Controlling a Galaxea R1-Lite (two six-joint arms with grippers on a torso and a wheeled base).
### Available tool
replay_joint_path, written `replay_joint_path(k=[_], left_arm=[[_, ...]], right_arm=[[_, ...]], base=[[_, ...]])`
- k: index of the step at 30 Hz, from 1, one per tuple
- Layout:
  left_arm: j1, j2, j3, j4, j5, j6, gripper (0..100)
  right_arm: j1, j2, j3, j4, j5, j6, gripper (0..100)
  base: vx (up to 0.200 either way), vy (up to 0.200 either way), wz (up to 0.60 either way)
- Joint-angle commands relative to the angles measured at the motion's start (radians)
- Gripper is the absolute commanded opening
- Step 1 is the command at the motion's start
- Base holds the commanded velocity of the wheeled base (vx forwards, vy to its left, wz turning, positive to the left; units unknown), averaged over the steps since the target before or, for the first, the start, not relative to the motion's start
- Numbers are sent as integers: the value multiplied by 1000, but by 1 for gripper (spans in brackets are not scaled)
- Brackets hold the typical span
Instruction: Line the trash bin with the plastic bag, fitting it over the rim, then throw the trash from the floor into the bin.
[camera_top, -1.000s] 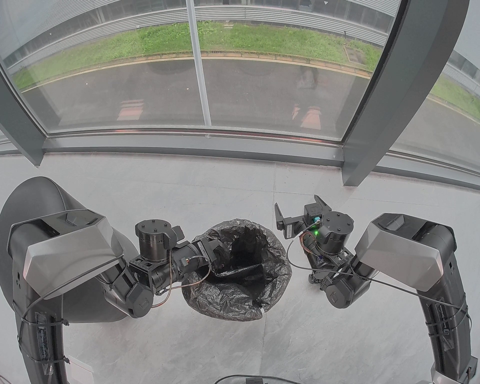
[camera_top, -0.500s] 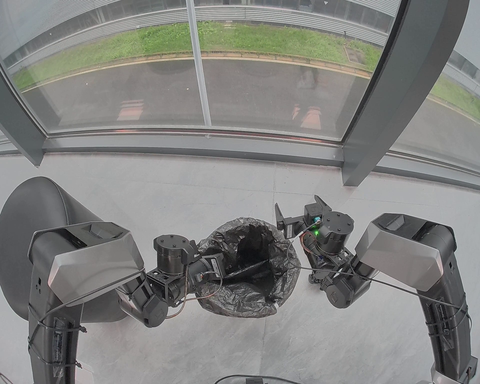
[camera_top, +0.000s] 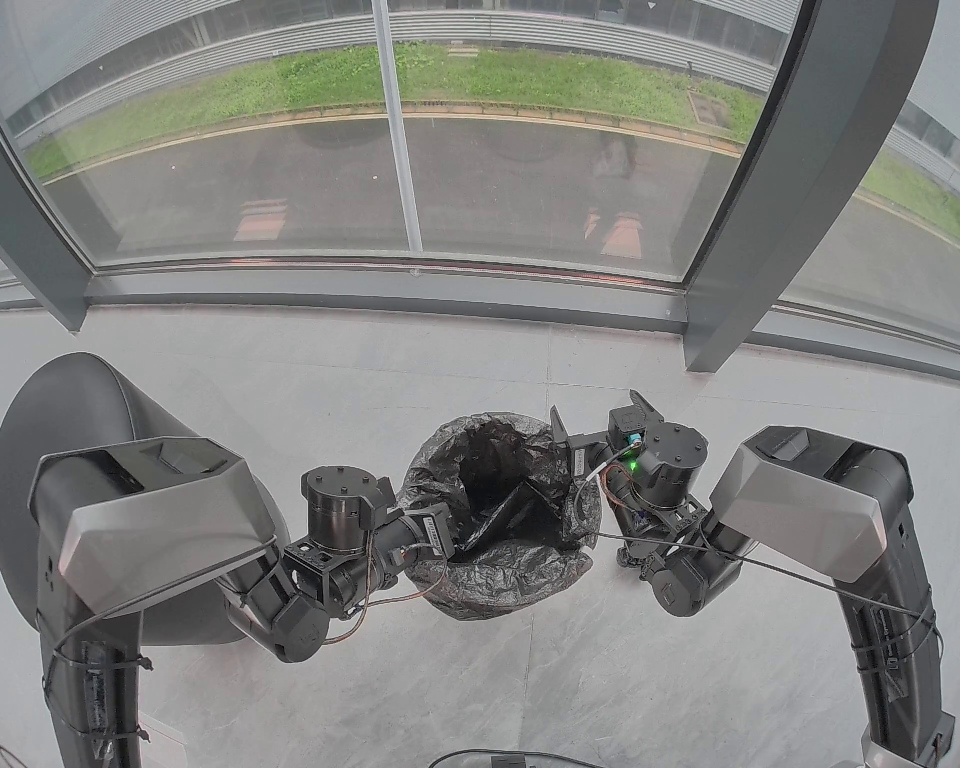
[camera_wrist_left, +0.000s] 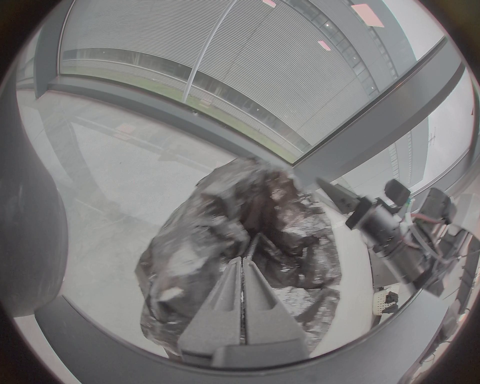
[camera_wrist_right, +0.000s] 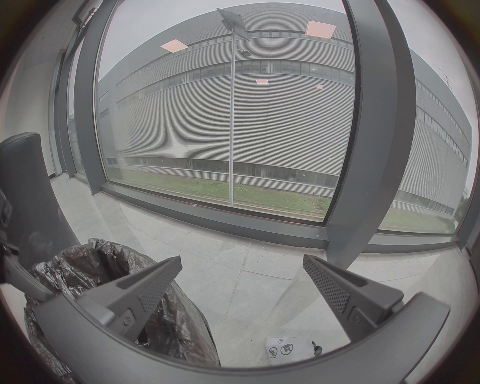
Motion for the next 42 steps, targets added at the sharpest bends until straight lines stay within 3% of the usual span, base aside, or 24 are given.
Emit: replay_joint_path(k=[1, 7, 12, 17, 21, 25, 28, 31, 42], left_arm=[[-61, -172, 83, 3, -5, -11, 0], [-90, -306, 155, 5, -8, -14, 0], [-63, -467, 226, 6, -3, -66, 0], [86, -666, 301, 31, -5, -68, 0], [193, -758, 327, 150, -5, -51, 0], [278, -787, 326, 201, -6, -42, 0], [296, -801, 326, 201, 7, 41, 0], [308, -801, 335, 201, 11, 58, 0], [351, -780, 330, 195, 12, 53, 0]], right_arm=[[2, -3, 7, 0, -5, -1, 100], [2, -9, 15, -1, -9, -6, 100], [-19, -29, 40, 20, -35, -9, 100], [-82, -123, 60, 132, -58, -7, 100], [-108, -212, 60, 276, -69, -7, 100], [-125, -230, 35, 460, -69, -1, 100], [-130, -195, -26, 562, -69, -1, 100], [-130, -141, -111, 670, -69, -1, 100], [-168, 47, -341, 855, -69, -1, 100]], base=[[0, 0, 0], [0, 0, 0], [0, 0, 0], [0, 0, 0], [0, 0, 0], [0, 0, 0], [0, 0, 0], [0, 0, 0], [0, 0, 0]])
